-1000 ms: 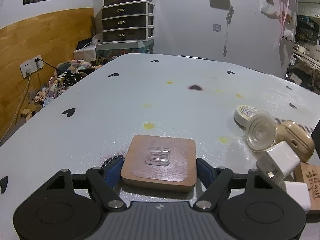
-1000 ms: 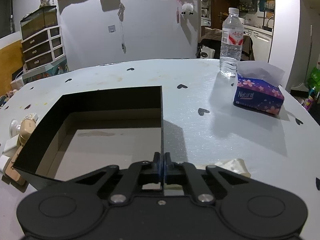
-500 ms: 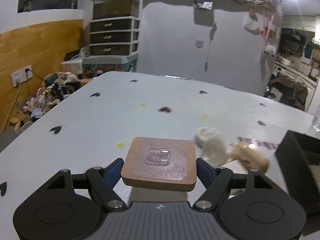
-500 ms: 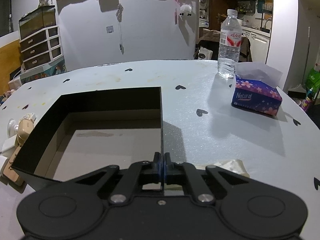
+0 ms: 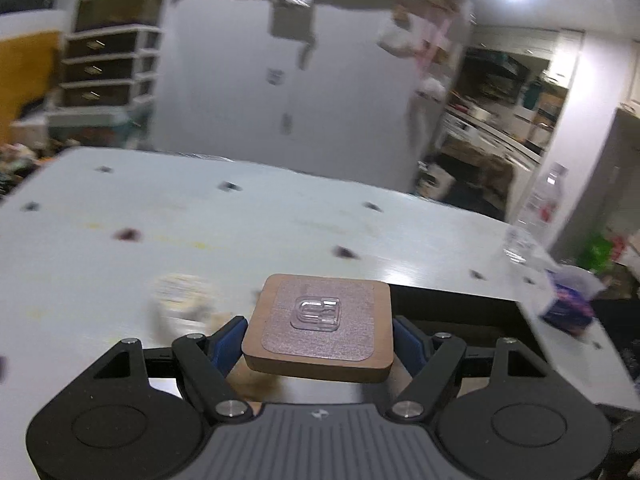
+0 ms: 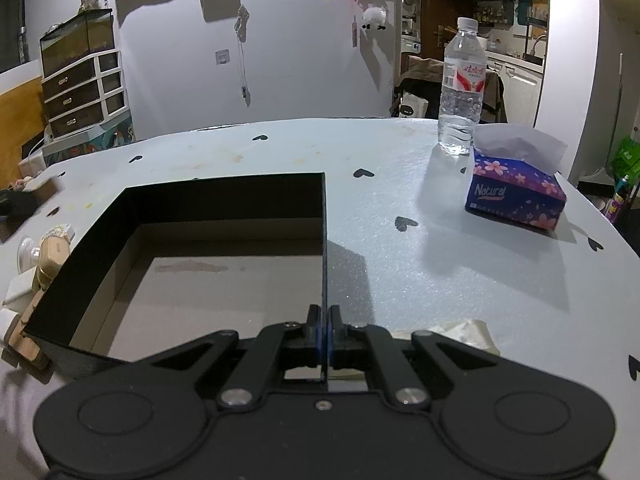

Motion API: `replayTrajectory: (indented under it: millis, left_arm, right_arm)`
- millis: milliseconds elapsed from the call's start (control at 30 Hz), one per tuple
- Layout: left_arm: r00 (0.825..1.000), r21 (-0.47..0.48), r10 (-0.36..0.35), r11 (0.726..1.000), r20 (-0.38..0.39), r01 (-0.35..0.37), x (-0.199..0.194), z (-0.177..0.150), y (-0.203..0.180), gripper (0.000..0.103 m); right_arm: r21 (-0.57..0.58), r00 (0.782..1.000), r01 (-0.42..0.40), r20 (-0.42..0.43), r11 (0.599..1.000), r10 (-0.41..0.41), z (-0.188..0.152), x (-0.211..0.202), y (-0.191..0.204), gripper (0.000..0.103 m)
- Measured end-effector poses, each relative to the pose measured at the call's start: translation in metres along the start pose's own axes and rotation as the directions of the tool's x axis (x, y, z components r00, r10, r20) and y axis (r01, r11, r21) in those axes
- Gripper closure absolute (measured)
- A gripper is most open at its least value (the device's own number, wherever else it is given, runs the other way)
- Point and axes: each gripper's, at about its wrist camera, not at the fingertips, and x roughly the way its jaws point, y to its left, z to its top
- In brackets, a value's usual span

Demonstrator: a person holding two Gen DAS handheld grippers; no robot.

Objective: Organize rigid objects
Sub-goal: 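Carry the wooden block into the black box and open the left tool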

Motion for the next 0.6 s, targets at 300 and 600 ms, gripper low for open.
replayTrajectory:
  millis: [300, 600]
  left_arm:
    - [0.986, -0.017, -0.096, 0.995, -0.139, 0.095, 0.065, 0.000, -0.083, 0.025]
    - [0.958, -0.126, -0.170, 0.982, -0.230, 0.144, 0.116, -0.009, -0.115, 0.025]
  right_arm:
    - [-0.003, 1.000, -0.010, 0.003, 1.000, 0.010, -0.001, 0.001, -0.001, 0.099]
    - [0.002, 1.000, -0.028, 0.006, 1.000, 0.028, -0.003, 0.001, -0.005, 0.099]
